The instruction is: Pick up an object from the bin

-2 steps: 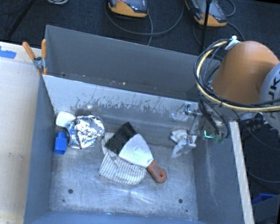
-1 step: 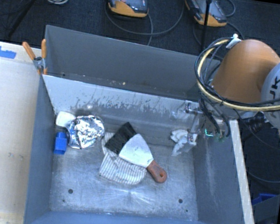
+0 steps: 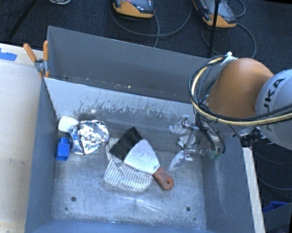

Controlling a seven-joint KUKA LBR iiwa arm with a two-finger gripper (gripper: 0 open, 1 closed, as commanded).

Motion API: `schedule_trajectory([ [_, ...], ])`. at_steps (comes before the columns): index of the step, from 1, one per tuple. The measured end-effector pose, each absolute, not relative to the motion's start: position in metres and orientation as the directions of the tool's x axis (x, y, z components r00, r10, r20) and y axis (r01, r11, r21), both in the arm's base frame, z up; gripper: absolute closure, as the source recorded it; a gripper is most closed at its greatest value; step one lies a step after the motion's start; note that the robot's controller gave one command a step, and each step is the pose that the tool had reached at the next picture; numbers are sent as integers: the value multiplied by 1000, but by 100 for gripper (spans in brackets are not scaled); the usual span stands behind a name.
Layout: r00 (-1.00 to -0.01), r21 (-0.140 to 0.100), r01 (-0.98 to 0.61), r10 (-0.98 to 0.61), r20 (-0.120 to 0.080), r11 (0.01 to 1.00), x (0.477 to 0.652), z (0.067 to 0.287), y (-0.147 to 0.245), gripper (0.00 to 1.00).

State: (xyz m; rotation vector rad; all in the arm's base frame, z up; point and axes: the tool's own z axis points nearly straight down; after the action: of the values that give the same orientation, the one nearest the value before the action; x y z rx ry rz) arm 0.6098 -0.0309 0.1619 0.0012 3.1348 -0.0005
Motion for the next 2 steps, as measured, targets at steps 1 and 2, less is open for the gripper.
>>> schedule_trajectory([
  [1, -992, 0, 123, 123, 6, 992, 606, 129, -11, 0],
  [2, -998, -1, 64, 64, 8, 998, 601, 79, 8, 100],
])
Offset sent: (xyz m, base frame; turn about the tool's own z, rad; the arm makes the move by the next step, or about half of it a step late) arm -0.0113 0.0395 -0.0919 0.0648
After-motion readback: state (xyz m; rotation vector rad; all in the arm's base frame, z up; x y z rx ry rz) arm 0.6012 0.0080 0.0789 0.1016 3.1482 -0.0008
